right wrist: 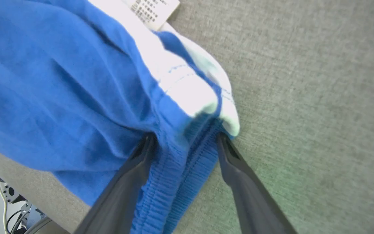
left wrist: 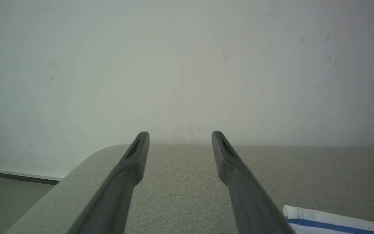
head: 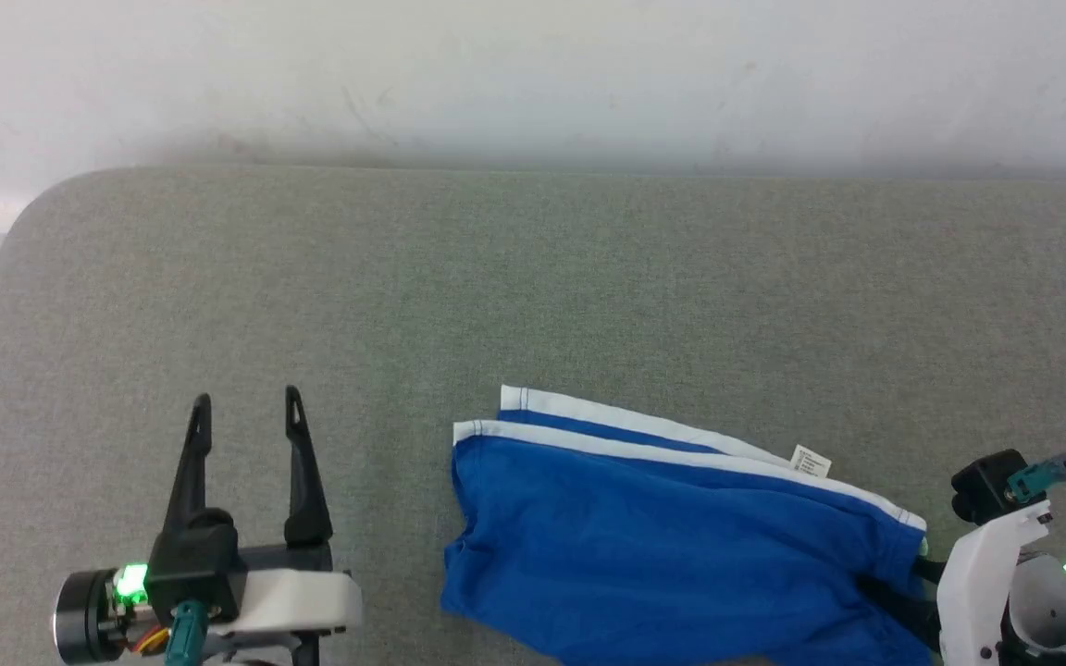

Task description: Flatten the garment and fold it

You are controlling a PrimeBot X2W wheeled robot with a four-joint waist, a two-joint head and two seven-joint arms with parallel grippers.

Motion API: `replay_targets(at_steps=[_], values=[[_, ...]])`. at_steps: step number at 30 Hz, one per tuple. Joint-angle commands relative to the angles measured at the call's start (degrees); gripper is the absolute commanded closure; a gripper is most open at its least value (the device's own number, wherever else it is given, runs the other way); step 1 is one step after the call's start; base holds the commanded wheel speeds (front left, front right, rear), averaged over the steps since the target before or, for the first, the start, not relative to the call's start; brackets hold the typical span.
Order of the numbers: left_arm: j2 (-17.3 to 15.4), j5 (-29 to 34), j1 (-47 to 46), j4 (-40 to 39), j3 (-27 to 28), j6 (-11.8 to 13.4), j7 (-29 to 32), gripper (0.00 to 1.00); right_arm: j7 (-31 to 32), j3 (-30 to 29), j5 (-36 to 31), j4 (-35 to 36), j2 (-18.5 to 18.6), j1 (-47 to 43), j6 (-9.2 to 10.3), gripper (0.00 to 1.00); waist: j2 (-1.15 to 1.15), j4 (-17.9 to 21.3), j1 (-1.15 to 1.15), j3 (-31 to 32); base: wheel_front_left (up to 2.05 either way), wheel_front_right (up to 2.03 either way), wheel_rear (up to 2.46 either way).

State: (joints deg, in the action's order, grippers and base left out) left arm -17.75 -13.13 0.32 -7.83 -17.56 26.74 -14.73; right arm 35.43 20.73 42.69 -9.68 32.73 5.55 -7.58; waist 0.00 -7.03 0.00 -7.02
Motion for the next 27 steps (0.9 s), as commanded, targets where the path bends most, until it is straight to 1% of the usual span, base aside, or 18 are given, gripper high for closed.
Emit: replay_targets(at_steps=[1, 4, 5, 6, 8, 11, 13, 16, 19, 22, 24, 27], values=[[0.87, 1.04, 0.88, 0.86, 1.16, -1.30, -0.27, 0.00, 0.06, 1.73, -0.41, -1.85, -1.05, -1.00, 0.09, 0.00, 0.00, -0.42, 0.00, -0.55, 0.00, 0.00, 0.00], [2.73, 3.03, 1.22, 2.45, 3.57, -4.04, -0.27, 0.00, -1.12, 3.72, -0.01, -4.09, -1.84, -0.81, 0.09, 0.00, 0.00, -0.47, 0.00, -0.75, 0.00, 0.00, 0.00], [3.30, 3.62, 1.31, 2.73, 4.42, -4.78, -0.27, 0.00, -2.09, 3.94, 0.02, -4.46, -1.89, -0.45, 0.09, 0.92, 0.00, -0.33, 0.00, -0.71, 0.00, 0.00, 0.00], [3.68, 4.30, 1.39, 2.97, 5.24, -5.51, -0.27, 0.00, -2.85, 4.10, 0.13, -4.72, -1.87, -0.02, 0.09, 1.00, 0.00, -0.13, 0.00, -0.62, 0.00, 0.00, 0.00], [4.43, 5.25, 1.61, 3.55, 6.66, -7.03, -0.27, 0.00, -4.26, 4.16, 0.26, -4.67, -1.23, 1.06, 0.09, 1.00, 0.00, 0.26, 0.00, -0.26, 0.00, 0.00, 0.00], [5.28, 6.82, 1.79, 3.72, 8.28, -8.85, -0.27, 0.00, -6.12, 2.74, 1.02, -3.91, 0.18, 2.87, 0.09, 1.00, 0.00, 0.92, 0.00, 0.48, 0.00, 0.00, 0.00], [5.83, 7.54, 1.80, 3.67, 9.25, -9.89, -0.27, 0.00, -7.07, 1.15, 1.86, -3.41, 1.66, 3.85, 0.09, 1.00, 0.00, 1.22, 0.00, 0.88, 0.00, 0.00, 0.00], [6.62, 8.56, 1.92, 3.92, 10.18, -11.14, -0.27, 0.00, -6.84, -1.92, 2.85, -3.00, 4.49, 4.21, 0.09, 1.00, 0.00, 1.58, 0.00, 1.56, 0.00, 0.00, 0.00], [7.27, 9.62, 2.13, 4.18, 10.71, -11.96, -0.27, 0.00, -5.49, -5.45, 3.35, -3.61, 7.72, 3.53, 0.09, 1.00, 0.00, 1.92, 0.00, 1.99, 0.00, 0.00, 0.00], [7.69, 10.69, 2.40, 4.56, 10.91, -12.27, -0.27, 0.00, -4.01, -8.09, 3.72, -5.01, 10.92, 2.69, 0.09, 1.00, 0.00, 2.30, 0.00, 2.21, 0.00, 0.00, 0.00], [7.78, 11.34, 2.41, 4.69, 10.77, -12.58, -0.27, 0.00, -3.00, -8.57, 3.99, -4.95, 12.37, 2.16, 0.09, 1.00, 0.00, 2.44, 0.00, 2.34, 0.00, 0.00, 0.00], [8.07, 11.68, 2.55, 4.91, 10.84, -12.77, -0.27, 0.00, -1.87, -8.41, 4.82, -2.59, 13.59, 1.56, 0.09, 1.00, 0.00, 2.64, 0.00, 2.66, 0.00, 0.00, 0.00]])
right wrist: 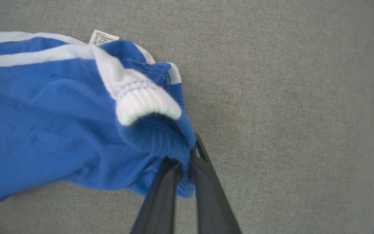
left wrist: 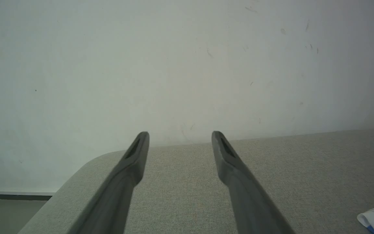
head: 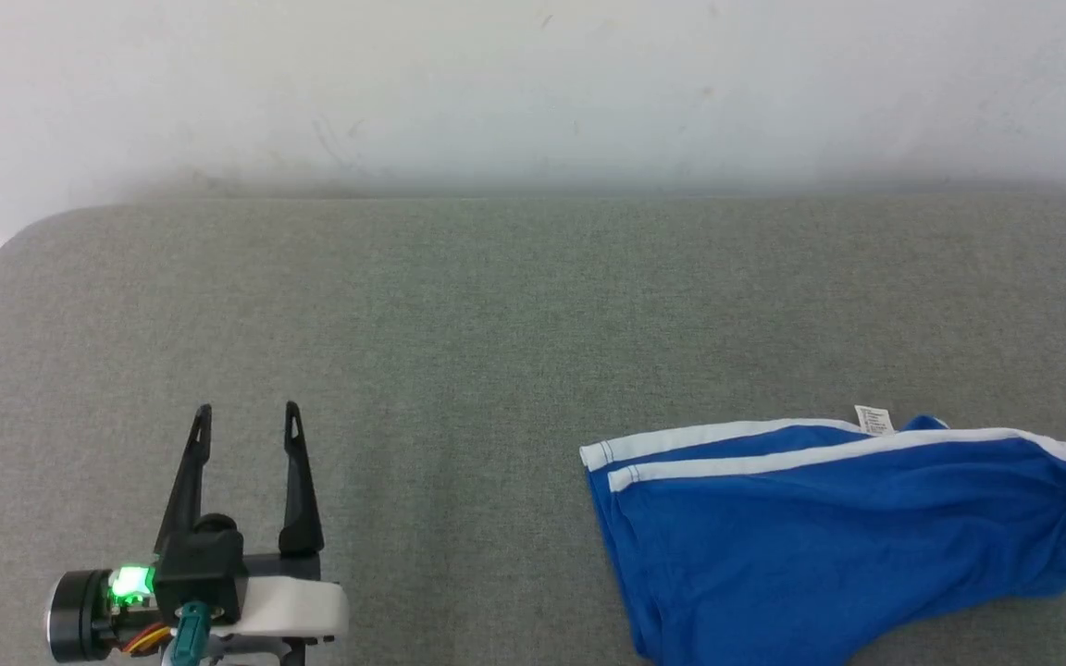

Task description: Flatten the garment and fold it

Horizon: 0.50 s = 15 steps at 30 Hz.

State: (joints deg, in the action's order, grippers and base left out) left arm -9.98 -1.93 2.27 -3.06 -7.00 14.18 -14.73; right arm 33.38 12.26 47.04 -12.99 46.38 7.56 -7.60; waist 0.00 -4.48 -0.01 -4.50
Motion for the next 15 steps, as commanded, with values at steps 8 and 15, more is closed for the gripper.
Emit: replay_targets(at_steps=[8, 15], values=[[0.73, 0.81, 1.31, 0.07, 0.63, -0.74, -0.27, 0.00, 1.41, 0.09, 5.28, 13.31, -0.34, -2.35, 0.11, 1.00, 0.00, 0.14, 0.01, 0.92, 0.00, 0.00, 0.00], [1.18, 1.21, 1.09, 0.10, 0.43, -0.84, -0.27, 0.00, 3.67, 2.73, 6.60, 25.45, -2.11, -0.49, 0.11, 1.00, 0.00, -0.42, 0.01, 0.42, 0.00, 0.00, 0.00]])
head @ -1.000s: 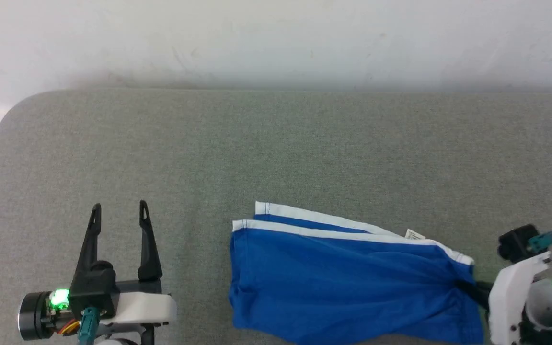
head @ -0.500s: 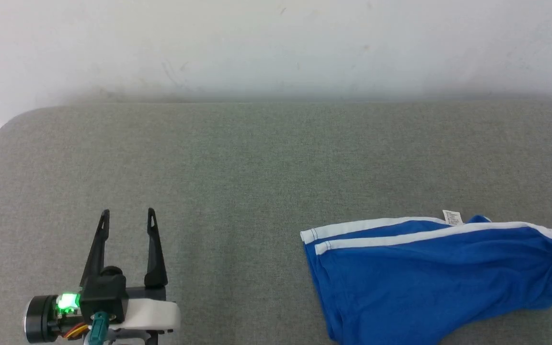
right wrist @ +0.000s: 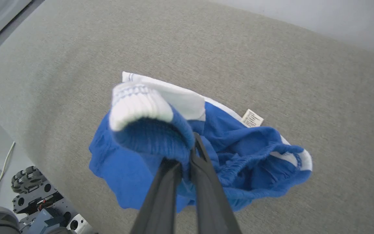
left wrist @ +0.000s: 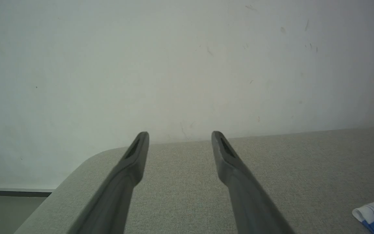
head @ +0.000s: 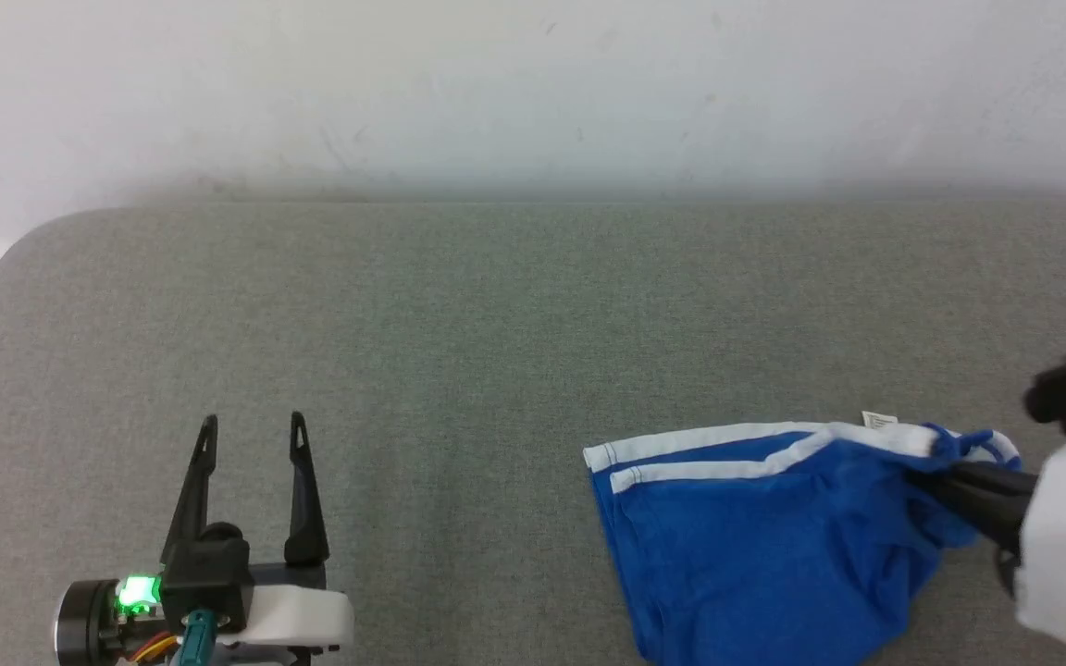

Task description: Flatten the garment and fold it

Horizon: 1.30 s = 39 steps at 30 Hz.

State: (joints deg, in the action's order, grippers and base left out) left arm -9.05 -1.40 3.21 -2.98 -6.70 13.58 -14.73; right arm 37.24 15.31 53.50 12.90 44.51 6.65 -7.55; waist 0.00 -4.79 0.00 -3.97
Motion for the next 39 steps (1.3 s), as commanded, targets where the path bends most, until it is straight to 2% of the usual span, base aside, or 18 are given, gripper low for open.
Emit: replay_targets(at_steps=[1, 5, 9, 15, 20, 24, 25, 26, 27, 31, 35, 39], values=[[0.39, 0.71, 0.00, 0.06, 0.04, -0.23, -0.27, 0.00, 0.20, 0.56, -0.07, 1.08, -0.68, 1.18, 0.06, 1.00, 0.00, -0.34, 0.00, -0.34, 0.00, 0.00, 0.00], [1.00, 0.78, -0.82, 0.27, -0.32, -0.18, -0.27, 0.00, 1.81, 6.44, -1.20, 5.17, -3.71, 5.99, 0.06, 1.00, 0.00, -1.20, 0.00, -1.58, 0.00, 0.00, 0.00], [1.70, 0.77, -1.86, 0.56, -0.77, -0.13, -0.27, 0.00, 3.77, 14.34, -3.29, 3.86, -7.30, 11.44, 0.06, 1.00, 0.00, -2.45, 0.00, -3.22, 0.00, 0.00, 0.00], [2.76, 0.61, -4.18, 0.99, -1.32, -0.08, -0.27, 0.00, 4.19, 24.16, -7.64, -9.02, -11.75, 18.08, 0.06, 1.00, 0.00, -4.34, 0.00, -6.32, 0.00, 0.00, 0.00], [3.40, 0.53, -5.67, 1.40, -1.68, -0.15, -0.27, 0.00, 2.70, 30.92, -10.80, -20.97, -12.17, 20.84, 0.06, 1.00, 0.00, -5.55, 0.00, -7.97, 0.00, 0.00, 0.00], [3.44, 0.47, -5.90, 1.74, -1.11, -0.06, -0.27, 0.00, -1.35, 33.39, -10.11, -24.98, -12.56, 22.07, 0.06, 1.00, 0.00, -5.31, 0.00, -7.96, 0.00, 0.00, 0.00], [3.38, 0.46, -5.83, 1.87, -0.88, -0.03, -0.27, 0.00, -2.78, 33.60, -9.99, -25.08, -12.50, 22.47, 0.06, 0.82, 0.00, -5.03, 0.00, -7.65, 0.00, 0.00, 0.00], [3.28, 0.49, -5.72, 2.05, -0.69, -0.05, -0.27, 0.00, -4.34, 33.62, -9.97, -24.90, -12.32, 22.85, 0.06, 0.53, 0.00, -4.74, 0.00, -7.17, 0.00, 0.00, 0.00], [3.17, 0.53, -5.56, 2.23, -0.58, -0.10, -0.27, 0.00, -6.29, 33.41, -10.43, -24.45, -11.88, 23.29, 0.06, 0.00, 0.00, -4.45, 0.00, -6.67, 0.00, 0.00, 0.00], [2.71, 0.60, -4.61, 2.91, -0.04, -0.23, -0.27, 0.00, -13.97, 30.71, -11.91, -20.87, -9.25, 23.38, 0.06, 0.00, 0.00, -2.88, 0.00, -4.15, 0.00, 0.00, 0.00], [2.34, 0.70, -3.76, 2.92, 0.30, -0.35, -0.27, 0.00, -20.81, 23.83, -14.25, -16.74, -7.47, 21.23, 0.06, 0.00, 0.00, -1.04, 0.00, -2.33, 0.00, 0.00, 0.00], [2.08, 0.85, -3.50, 2.60, 0.38, -0.47, -0.27, 0.00, -26.60, 15.22, -18.56, -14.23, -8.87, 17.08, 0.06, 0.00, 0.00, 0.67, 0.00, -1.54, 0.00, 0.00, 0.00]])
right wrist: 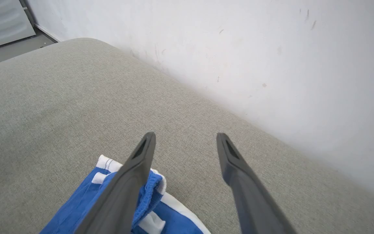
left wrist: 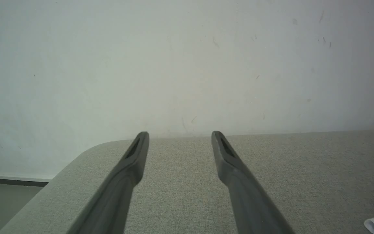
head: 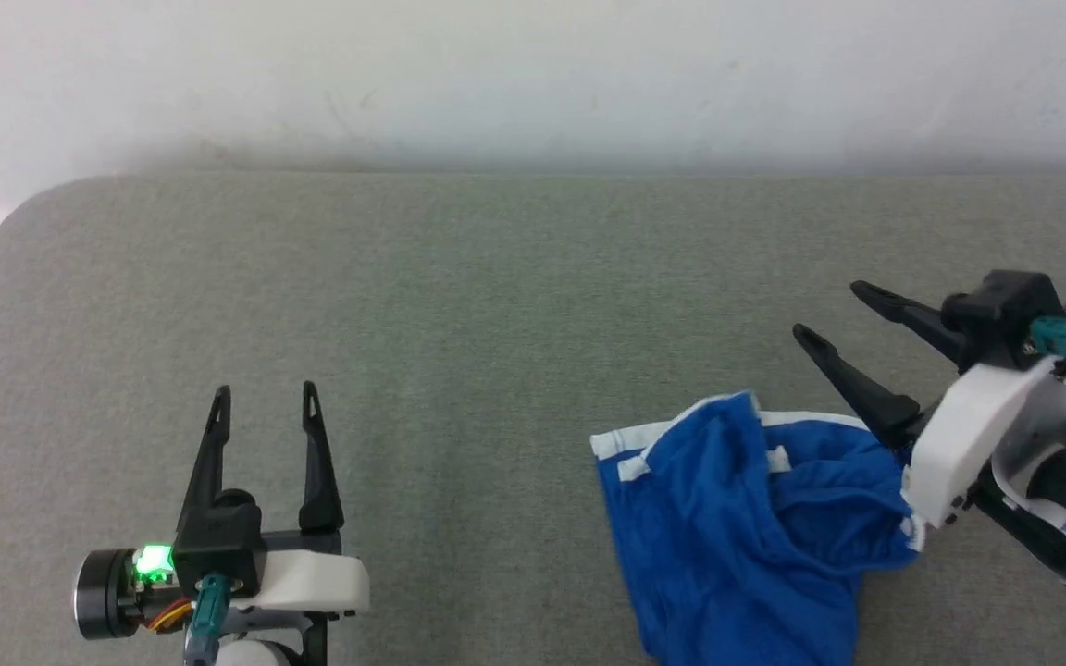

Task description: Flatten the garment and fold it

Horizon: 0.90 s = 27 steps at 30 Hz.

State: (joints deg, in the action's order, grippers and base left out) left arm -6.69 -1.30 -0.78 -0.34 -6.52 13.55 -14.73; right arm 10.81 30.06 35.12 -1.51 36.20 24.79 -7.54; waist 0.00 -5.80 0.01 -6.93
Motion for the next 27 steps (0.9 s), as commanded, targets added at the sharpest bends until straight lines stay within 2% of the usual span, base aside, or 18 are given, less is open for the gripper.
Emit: replay_targets(at_steps=[1, 6, 11, 14, 19, 21, 27], values=[[-0.34, 0.78, 0.52, -0.11, 0.23, -0.45, -0.27, 0.00, -1.43, -1.51, -1.01, 0.78, -1.37, -2.30, 0.05, 0.00, 0.00, 2.05, -0.01, 1.53, 0.00, 0.00, 0.00], [-0.66, 0.98, 0.53, -0.59, 0.19, -0.49, -0.27, 0.00, -9.03, -11.31, -8.40, 3.89, -6.07, -8.03, 0.05, 0.00, 0.00, 3.45, -0.01, 1.92, 0.00, 0.00, 0.00], [-0.86, 1.15, 0.44, -1.54, 0.35, -0.03, -0.27, 0.00, -20.70, -24.94, -18.66, 5.65, -15.45, -14.46, 0.05, 0.00, 0.00, 4.41, -0.01, 1.89, 0.00, 0.00, 0.00], [-0.81, 1.05, 0.27, -2.24, 0.42, 0.20, -0.27, 0.00, -24.40, -30.93, -23.74, 6.36, -21.27, -18.20, 0.05, 0.00, 0.00, 4.54, -0.01, 1.92, 0.00, 0.00, 0.00], [-0.66, 0.80, 0.40, -3.03, 0.57, 0.41, -0.27, 0.00, -25.74, -35.95, -29.38, 10.12, -29.24, -23.79, 0.05, 0.00, 0.00, 4.26, -0.01, 2.06, 0.00, 0.00, 0.00], [-0.58, 0.61, 0.59, -2.94, 0.67, 0.41, -0.27, 0.00, -25.77, -36.76, -30.31, 12.00, -31.17, -26.30, 0.05, 0.00, 0.00, 3.94, -0.01, 2.12, 0.00, 0.00, 0.00], [-0.52, 0.20, 1.35, -2.70, 1.29, 0.14, -0.27, 0.00, -25.79, -39.25, -28.37, 13.49, -33.24, -31.36, 0.05, 0.00, 0.00, 3.60, -0.01, 2.48, 0.00, 0.00, 0.00]])
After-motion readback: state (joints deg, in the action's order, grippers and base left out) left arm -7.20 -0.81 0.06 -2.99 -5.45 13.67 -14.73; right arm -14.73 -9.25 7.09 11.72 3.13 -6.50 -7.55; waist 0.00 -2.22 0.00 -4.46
